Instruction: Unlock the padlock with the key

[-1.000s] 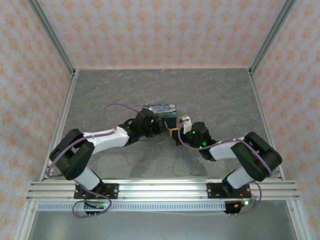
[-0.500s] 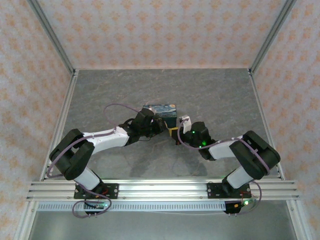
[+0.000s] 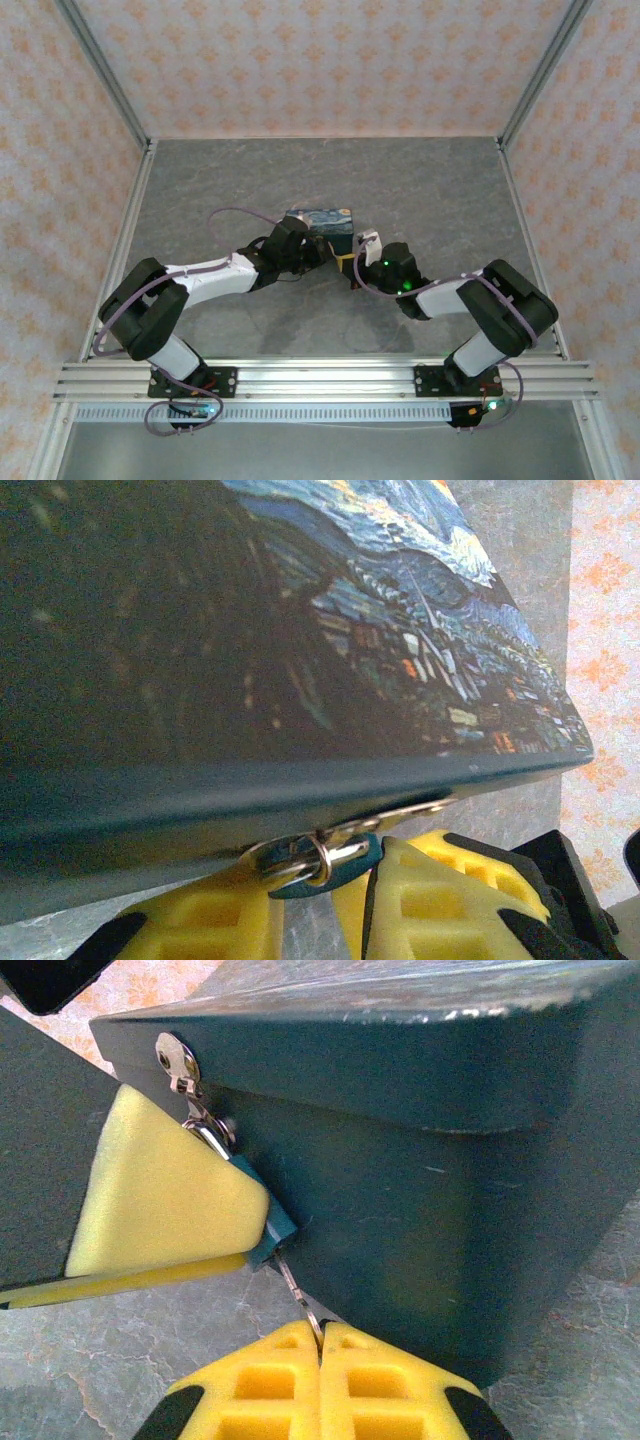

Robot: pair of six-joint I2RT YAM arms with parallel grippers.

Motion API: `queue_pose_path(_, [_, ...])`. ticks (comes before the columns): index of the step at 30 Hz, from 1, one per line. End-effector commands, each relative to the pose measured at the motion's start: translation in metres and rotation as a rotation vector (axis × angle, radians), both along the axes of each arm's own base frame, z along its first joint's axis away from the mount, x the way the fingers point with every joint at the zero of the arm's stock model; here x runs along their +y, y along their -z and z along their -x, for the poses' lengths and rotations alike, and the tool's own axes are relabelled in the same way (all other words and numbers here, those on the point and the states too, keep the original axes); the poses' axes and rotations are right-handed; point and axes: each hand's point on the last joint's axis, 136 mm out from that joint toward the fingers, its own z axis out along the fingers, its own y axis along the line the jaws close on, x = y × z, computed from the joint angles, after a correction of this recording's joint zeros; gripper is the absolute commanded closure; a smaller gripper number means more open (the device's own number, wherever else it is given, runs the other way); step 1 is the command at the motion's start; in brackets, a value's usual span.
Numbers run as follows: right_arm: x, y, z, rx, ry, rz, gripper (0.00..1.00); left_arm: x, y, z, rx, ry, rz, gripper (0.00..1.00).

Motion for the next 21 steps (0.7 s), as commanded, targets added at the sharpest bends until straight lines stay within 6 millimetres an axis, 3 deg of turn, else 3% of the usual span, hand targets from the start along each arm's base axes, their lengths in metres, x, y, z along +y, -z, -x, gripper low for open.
queue_pose_path(1, [0.010,-0.025,-0.012,-0.094,-0.020,-0.046,1.00,-0.009,-0.028,-0.002,-0.045,0.024,0.061,0.76])
queue_pose_path(21, [0.011,-0.034,-0.007,-0.076,-0.043,-0.135,1.00,-0.006,-0.025,-0.006,-0.055,0.005,0.049,0.76])
